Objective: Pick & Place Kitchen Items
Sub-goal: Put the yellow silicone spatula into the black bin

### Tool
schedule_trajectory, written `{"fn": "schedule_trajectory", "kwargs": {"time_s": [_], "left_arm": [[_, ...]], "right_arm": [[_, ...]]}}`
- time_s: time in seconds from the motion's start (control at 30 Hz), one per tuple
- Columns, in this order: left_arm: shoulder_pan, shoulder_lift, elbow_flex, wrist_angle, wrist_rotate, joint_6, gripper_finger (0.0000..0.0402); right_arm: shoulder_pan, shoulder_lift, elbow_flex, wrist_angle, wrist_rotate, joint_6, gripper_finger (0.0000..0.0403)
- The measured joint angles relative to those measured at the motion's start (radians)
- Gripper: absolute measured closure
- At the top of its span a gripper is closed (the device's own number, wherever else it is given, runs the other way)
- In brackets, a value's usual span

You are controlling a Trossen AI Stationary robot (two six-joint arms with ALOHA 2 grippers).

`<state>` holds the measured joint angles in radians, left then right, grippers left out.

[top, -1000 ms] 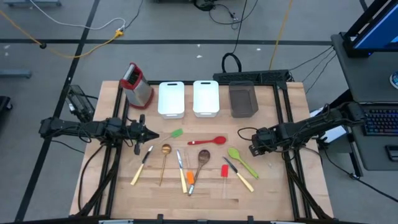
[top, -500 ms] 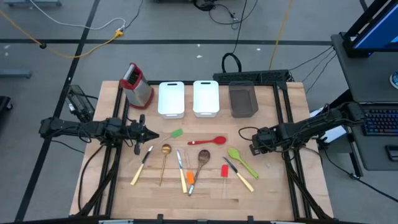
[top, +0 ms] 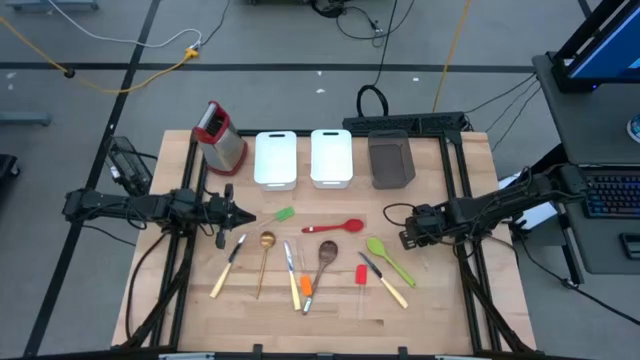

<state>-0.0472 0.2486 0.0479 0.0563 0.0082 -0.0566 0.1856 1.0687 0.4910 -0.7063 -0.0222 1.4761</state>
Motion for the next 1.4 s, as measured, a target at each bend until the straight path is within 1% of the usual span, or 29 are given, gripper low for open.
{"fn": "schedule_trajectory", "kwargs": {"time_s": [0.53,0.63,1.0,1.4], "left_arm": [[0.000,0.000,0.000,0.000,0.000,0.000,0.0376],[0.000,0.000,0.000,0.000,0.000,0.000,0.0376],[0.000,0.000,0.000,0.000,0.000,0.000,0.0376],[0.000,0.000,0.000,0.000,0.000,0.000,0.0376]], "right_arm": [[0.000,-0.002,0.003,0.003,0.000,0.000,0.0395],[0.000,-0.003,0.005,0.003,0.003,0.000,0.0401],[0.000,-0.003,0.005,0.010,0.022,0.004,0.0402],[0.000,-0.022,0.004,0.052,0.025,0.004,0.0402]]}}
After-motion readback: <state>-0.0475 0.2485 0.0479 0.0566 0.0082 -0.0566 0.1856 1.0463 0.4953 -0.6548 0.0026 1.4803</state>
